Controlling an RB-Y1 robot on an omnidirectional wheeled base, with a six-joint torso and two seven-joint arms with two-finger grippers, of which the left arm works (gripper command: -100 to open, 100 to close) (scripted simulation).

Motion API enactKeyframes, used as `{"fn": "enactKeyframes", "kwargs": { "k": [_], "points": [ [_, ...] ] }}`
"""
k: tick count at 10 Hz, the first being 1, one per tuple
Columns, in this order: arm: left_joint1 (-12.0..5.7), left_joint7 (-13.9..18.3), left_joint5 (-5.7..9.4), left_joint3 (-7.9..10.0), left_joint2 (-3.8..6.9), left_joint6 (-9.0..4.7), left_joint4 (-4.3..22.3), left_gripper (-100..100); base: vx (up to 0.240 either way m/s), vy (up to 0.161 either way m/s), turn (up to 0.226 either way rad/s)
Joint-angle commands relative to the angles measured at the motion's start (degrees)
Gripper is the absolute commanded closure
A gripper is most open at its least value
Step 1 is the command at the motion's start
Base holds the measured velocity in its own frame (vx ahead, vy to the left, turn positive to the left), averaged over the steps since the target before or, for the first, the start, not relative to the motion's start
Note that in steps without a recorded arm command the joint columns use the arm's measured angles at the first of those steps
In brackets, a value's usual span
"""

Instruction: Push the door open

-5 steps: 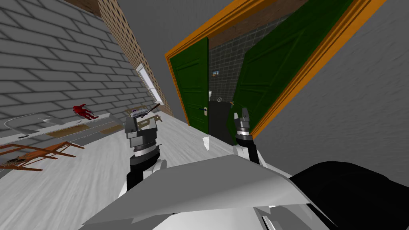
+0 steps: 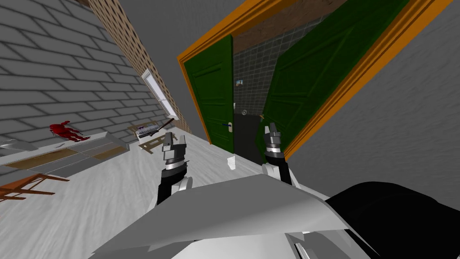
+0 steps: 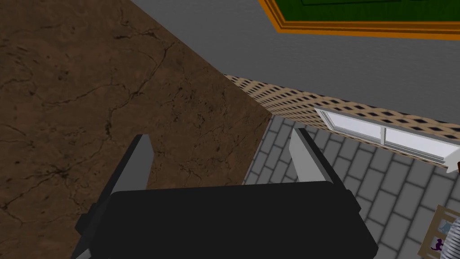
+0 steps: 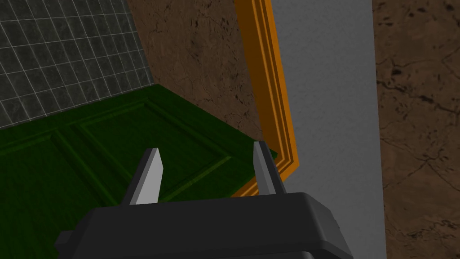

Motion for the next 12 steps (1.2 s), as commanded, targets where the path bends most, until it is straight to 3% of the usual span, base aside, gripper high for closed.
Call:
{"fn": "enactKeyframes", "kwargs": {
  "k": [1, 12],
  "points": [
    [-0.86, 0.24, -0.02, -0.59, 0.30, 0.59, 1.96, -100, 0.113, 0.028, -0.064],
    [-7.61, 2.06, -0.20, -5.14, 1.64, 5.14, 16.29, -100, 0.092, 0.033, -0.085]
  ]
}}
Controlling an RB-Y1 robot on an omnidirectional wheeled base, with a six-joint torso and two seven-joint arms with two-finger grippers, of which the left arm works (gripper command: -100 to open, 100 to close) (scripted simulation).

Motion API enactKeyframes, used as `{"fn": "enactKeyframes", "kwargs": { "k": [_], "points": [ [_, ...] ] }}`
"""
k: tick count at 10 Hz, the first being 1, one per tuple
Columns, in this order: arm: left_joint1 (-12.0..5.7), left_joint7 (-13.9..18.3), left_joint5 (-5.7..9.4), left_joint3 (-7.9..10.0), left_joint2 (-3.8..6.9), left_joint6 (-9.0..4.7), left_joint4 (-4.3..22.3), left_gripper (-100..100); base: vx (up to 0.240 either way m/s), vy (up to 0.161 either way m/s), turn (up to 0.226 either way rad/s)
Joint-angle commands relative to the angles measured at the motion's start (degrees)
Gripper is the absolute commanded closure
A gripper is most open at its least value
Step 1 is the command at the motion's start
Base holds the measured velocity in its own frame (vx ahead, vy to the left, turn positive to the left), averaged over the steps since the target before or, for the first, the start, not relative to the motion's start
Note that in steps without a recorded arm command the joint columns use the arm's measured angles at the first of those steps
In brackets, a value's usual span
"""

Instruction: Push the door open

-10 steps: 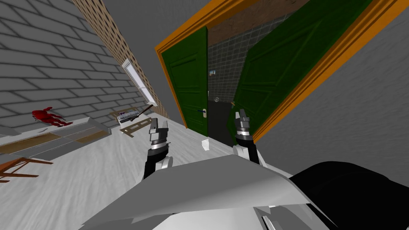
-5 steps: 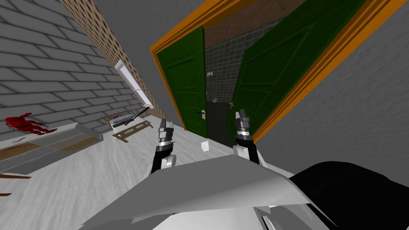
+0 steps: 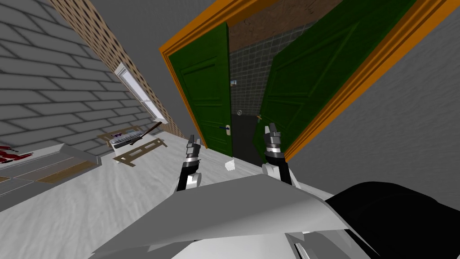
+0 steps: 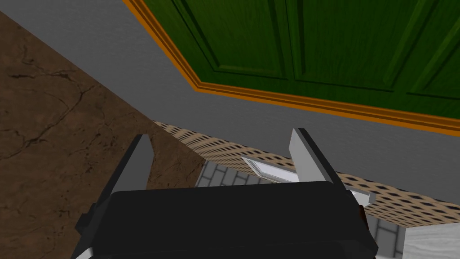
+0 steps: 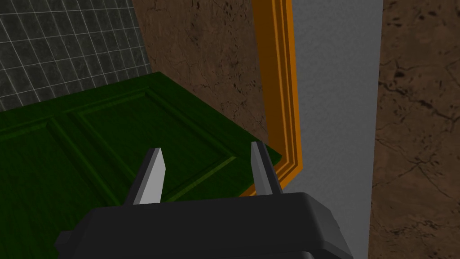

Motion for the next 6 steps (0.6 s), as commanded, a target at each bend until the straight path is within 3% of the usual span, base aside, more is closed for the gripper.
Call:
{"fn": "enactKeyframes", "kwargs": {
  "k": [1, 6],
  "points": [
    [-0.98, 0.25, -0.06, -0.83, 0.06, 0.56, 2.59, -100, 0.103, 0.037, -0.091],
    [-4.45, 1.19, -0.16, -3.18, 0.23, 2.90, 9.95, -100, 0.088, 0.050, -0.096]
  ]
}}
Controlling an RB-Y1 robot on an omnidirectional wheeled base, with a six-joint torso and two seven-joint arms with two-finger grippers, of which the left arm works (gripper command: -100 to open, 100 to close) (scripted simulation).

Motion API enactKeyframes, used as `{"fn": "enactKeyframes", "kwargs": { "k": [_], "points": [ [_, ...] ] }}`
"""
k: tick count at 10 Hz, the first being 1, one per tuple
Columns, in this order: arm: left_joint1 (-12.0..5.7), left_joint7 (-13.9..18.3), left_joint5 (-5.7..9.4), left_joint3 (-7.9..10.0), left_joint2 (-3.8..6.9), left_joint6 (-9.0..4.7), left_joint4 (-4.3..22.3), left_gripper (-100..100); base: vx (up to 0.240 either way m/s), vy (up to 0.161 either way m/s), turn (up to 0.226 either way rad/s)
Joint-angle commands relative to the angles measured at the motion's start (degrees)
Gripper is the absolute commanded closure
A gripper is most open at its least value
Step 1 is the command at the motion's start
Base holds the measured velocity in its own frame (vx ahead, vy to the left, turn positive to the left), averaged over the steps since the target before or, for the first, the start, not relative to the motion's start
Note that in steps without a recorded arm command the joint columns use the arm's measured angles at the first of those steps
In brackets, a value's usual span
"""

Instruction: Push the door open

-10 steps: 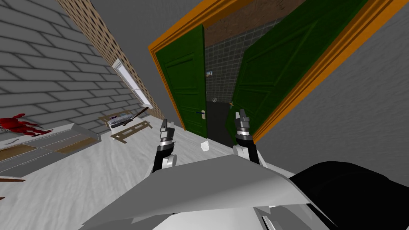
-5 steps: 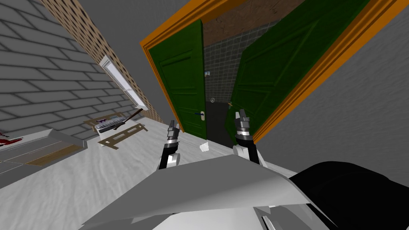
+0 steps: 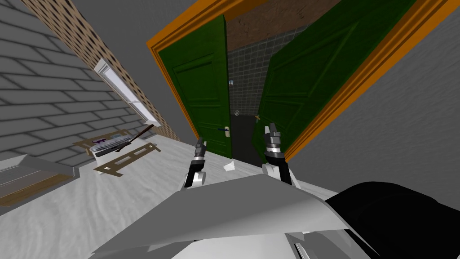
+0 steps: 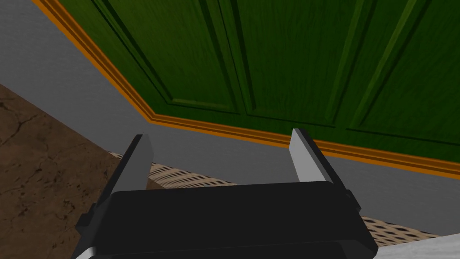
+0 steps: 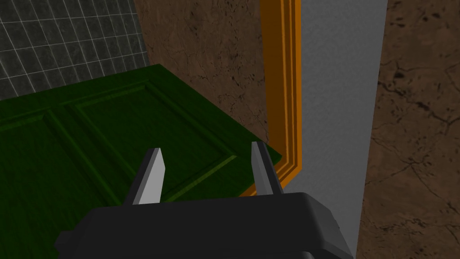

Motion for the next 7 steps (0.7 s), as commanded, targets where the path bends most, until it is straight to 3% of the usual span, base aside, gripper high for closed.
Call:
{"fn": "enactKeyframes", "kwargs": {
  "k": [1, 7],
  "points": [
    [-1.17, 0.26, -0.06, -0.81, -0.04, 0.87, 2.38, -100, 0.112, 0.035, -0.097],
    [-5.17, 1.34, -0.16, -3.51, -0.25, 3.57, 10.86, -100, 0.087, 0.051, -0.092]
  ]
}}
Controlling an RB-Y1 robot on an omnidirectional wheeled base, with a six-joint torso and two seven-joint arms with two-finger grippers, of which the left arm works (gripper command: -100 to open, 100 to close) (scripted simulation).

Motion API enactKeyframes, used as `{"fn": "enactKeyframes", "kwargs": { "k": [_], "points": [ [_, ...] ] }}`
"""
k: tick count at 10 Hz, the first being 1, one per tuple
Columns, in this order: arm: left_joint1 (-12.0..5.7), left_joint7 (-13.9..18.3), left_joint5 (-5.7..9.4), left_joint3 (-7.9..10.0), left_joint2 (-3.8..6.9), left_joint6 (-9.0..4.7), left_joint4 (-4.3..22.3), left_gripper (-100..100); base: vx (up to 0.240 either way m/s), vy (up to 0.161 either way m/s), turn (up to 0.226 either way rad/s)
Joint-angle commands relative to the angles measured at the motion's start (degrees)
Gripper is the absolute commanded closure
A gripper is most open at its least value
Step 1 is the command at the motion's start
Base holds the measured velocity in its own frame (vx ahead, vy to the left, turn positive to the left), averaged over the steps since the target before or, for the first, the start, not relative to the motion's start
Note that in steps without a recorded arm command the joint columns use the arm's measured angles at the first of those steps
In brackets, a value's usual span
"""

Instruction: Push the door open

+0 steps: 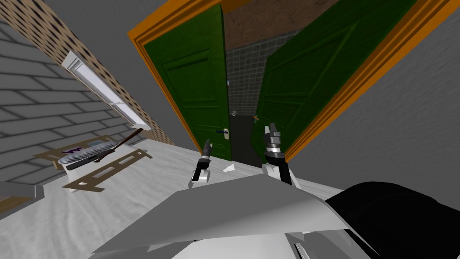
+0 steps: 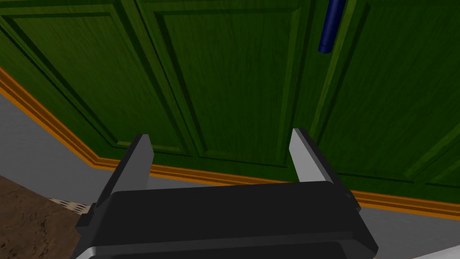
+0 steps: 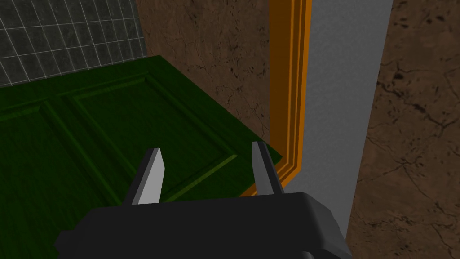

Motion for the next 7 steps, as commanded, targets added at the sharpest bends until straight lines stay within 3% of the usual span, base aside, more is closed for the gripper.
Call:
{"fn": "enactKeyframes", "kwargs": {
  "k": [1, 7],
  "points": [
    [-0.73, 0.17, -0.11, -0.85, -0.24, 0.47, 2.25, -100, 0.095, 0.067, -0.076],
    [-4.60, 1.22, -0.21, -3.47, -0.89, 3.09, 10.47, -100, 0.086, 0.054, -0.092]
  ]
}}
